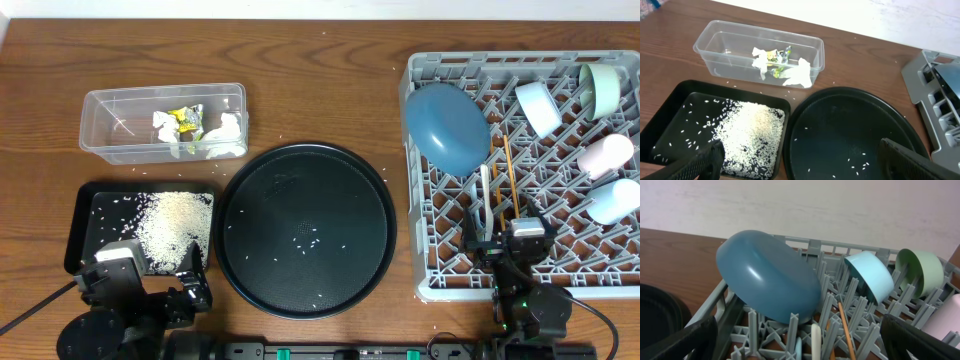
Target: Sort waste into correct bins and load items into the dishwasher rack
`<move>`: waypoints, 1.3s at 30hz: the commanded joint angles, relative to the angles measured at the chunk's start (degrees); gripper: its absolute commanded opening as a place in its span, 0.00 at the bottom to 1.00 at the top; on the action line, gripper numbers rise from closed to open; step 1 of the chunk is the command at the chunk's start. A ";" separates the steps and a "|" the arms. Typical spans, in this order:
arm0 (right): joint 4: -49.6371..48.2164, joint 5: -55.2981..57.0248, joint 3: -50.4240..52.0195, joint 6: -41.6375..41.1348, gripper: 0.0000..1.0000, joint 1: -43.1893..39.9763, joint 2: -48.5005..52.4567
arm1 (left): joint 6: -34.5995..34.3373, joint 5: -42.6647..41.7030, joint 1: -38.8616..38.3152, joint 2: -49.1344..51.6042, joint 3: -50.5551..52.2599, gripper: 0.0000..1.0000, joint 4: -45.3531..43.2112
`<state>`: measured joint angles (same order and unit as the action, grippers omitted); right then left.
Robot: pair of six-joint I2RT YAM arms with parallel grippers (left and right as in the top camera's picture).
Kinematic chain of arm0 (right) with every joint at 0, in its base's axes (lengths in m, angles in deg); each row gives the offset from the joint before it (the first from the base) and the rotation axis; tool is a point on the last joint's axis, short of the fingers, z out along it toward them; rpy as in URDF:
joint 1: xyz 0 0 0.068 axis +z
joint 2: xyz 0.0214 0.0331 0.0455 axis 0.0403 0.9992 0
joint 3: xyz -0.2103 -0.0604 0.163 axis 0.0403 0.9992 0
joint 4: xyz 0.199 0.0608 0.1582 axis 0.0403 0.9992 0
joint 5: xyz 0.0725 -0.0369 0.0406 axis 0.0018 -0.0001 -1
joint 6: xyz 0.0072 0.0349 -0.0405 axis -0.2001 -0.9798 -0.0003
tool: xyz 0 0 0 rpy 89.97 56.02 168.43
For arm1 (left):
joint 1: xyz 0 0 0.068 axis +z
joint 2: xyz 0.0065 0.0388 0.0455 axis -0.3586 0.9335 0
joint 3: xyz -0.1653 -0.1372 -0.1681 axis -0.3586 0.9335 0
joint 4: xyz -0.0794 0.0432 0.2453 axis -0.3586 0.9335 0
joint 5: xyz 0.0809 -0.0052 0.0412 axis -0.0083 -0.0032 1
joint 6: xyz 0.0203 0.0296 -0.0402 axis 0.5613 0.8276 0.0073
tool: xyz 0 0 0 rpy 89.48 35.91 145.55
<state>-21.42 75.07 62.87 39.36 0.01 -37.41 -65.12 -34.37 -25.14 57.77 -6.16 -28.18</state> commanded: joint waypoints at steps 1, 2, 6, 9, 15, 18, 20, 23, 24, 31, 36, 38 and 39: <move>0.24 0.09 0.04 0.81 0.99 0.61 -0.44 | -0.70 2.05 0.31 -0.44 0.96 0.98 -0.15; 0.24 0.09 0.04 0.81 0.99 0.61 -0.44 | -0.70 1.88 0.31 -0.68 1.22 0.98 -0.13; 0.24 0.09 0.04 0.81 0.99 0.61 -0.44 | -0.68 1.95 0.31 -3.63 5.62 0.98 -1.42; 0.24 0.07 0.04 0.81 0.99 0.61 -0.44 | -0.68 1.97 0.31 -7.41 12.68 0.98 -5.46; 0.24 0.07 0.04 0.81 0.99 0.61 -0.44 | -0.68 2.16 0.31 -15.08 29.18 0.98 -19.85; 0.24 0.09 0.04 0.81 0.99 0.61 -0.44 | -0.68 2.16 0.31 -17.40 35.69 0.98 -28.22; 0.24 0.09 0.04 0.81 0.99 0.61 -0.44 | -0.68 2.16 0.33 -18.14 39.34 0.98 -34.27; 0.24 0.09 0.04 0.81 0.99 0.61 -0.44 | 1.75 2.43 0.37 -18.12 43.80 0.98 -44.28; 0.24 0.09 0.04 0.81 0.99 0.61 -0.44 | 2.95 3.30 0.37 -18.12 45.18 0.98 -48.06; 0.24 0.09 0.04 0.81 0.99 0.61 -0.44 | 11.21 4.74 0.37 -18.12 53.70 0.98 -68.98; 0.24 0.07 0.04 0.81 0.99 0.61 -0.44 | 11.15 2.05 0.37 -18.12 56.08 0.98 -66.07; 0.24 0.07 0.04 0.81 0.99 0.61 -0.44 | 11.08 1.84 0.37 -18.12 56.08 0.98 -62.55; 0.24 0.09 0.04 0.81 0.99 0.61 -0.44 | 10.88 1.60 0.37 -18.12 56.08 0.98 -60.57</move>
<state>-21.42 75.10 62.87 39.36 0.01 -37.45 -55.42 -31.68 -25.14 40.15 49.79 -90.82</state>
